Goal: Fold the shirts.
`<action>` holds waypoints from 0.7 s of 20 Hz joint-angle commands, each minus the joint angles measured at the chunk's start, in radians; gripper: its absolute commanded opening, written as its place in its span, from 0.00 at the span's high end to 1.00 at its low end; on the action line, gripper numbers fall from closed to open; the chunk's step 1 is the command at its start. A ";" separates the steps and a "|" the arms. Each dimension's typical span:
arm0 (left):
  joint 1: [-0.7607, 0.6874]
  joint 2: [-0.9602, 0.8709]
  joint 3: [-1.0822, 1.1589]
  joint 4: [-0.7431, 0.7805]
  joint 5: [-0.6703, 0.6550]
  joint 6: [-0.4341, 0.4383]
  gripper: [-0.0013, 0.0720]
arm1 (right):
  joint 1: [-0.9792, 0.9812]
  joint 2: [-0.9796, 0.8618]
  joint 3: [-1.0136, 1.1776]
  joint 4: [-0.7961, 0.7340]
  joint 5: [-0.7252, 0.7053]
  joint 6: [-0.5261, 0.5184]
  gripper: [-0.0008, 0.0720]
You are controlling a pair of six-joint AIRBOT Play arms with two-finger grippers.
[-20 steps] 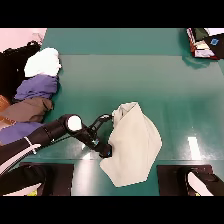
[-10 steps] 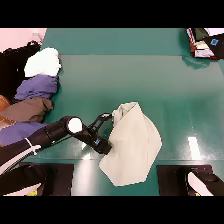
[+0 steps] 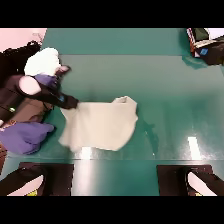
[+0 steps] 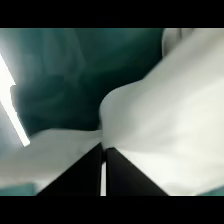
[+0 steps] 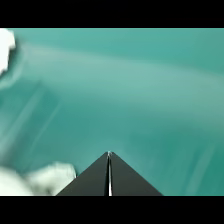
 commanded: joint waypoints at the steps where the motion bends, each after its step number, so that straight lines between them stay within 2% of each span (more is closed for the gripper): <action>1: 0.119 0.006 0.072 0.051 0.039 -0.002 0.95 | 0.004 -0.145 0.000 -0.006 0.107 0.042 0.97; 2: 0.119 0.004 0.072 0.051 0.035 -0.002 0.95 | 0.016 -0.202 0.000 -0.006 0.124 0.042 0.96; 3: 0.119 0.002 0.070 0.047 0.035 -0.002 0.95 | 0.037 -0.266 0.000 -0.006 0.137 0.042 0.84; 4: 0.119 -0.002 0.071 0.037 0.037 -0.002 0.95 | 0.069 -0.325 0.000 -0.004 0.143 0.042 0.54; 5: 0.119 -0.005 0.070 0.036 0.039 -0.003 0.95 | 0.106 -0.389 0.000 -0.002 0.144 0.042 0.35; 7: 0.119 -0.015 0.069 0.035 0.039 -0.003 0.95 | 0.188 -0.501 0.000 0.038 0.100 0.042 0.35; 10: 0.119 -0.029 0.068 0.032 0.036 -0.003 0.95 | 0.295 -0.629 0.002 0.202 -0.014 0.010 0.35; 14: 0.119 -0.043 0.065 0.031 0.038 -0.003 0.95 | 0.417 -0.776 0.119 0.204 0.038 0.003 0.35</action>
